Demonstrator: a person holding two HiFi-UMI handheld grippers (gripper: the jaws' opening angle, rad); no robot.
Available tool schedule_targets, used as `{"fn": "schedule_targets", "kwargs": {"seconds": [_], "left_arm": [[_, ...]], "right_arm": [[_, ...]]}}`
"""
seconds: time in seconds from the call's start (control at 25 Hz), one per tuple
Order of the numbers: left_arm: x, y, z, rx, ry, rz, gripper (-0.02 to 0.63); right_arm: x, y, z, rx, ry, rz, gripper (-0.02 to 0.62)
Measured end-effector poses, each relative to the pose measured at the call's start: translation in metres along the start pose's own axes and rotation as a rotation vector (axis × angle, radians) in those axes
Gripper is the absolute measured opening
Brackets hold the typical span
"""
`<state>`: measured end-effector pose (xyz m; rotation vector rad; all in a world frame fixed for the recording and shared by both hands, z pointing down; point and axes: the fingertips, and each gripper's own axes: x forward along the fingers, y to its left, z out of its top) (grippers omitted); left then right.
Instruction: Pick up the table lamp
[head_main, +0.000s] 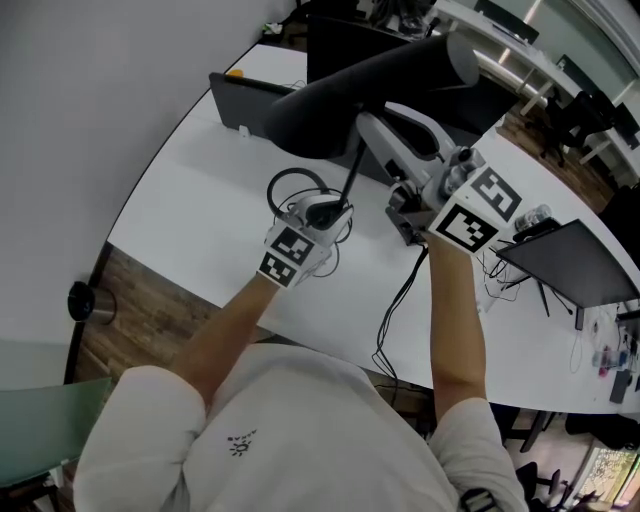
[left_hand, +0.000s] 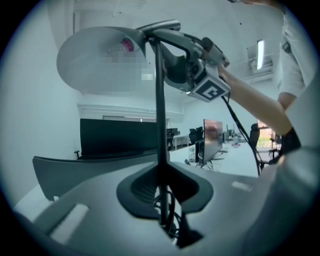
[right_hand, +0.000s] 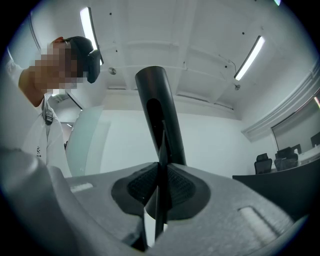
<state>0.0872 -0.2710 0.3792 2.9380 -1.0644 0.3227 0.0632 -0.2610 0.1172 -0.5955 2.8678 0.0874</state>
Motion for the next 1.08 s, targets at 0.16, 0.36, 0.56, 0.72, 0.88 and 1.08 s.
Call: {"fn": "schedule_targets", "kwargs": {"seconds": [0.16, 0.36, 0.56, 0.72, 0.88, 1.08], "left_arm": [[-0.001, 0.001, 0.004, 0.010, -0.012, -0.001, 0.041], [-0.002, 0.000, -0.001, 0.008, 0.004, -0.010, 0.041], [0.001, -0.002, -0.005, -0.001, 0.014, -0.021, 0.041], [0.002, -0.002, -0.008, -0.007, 0.018, -0.019, 0.041], [0.003, -0.001, -0.010, -0.008, 0.023, -0.018, 0.041], [0.006, 0.000, -0.011, -0.007, 0.019, -0.022, 0.041]], "right_arm": [[0.000, 0.001, 0.001, -0.004, -0.002, 0.001, 0.048], [0.000, 0.000, -0.001, 0.007, 0.004, -0.003, 0.048], [0.000, -0.003, -0.005, 0.014, 0.013, -0.010, 0.048], [-0.001, -0.004, -0.008, 0.021, 0.018, -0.012, 0.048], [-0.001, -0.005, -0.009, 0.021, 0.018, -0.012, 0.048], [-0.001, -0.008, -0.012, 0.021, 0.021, -0.013, 0.048]]}}
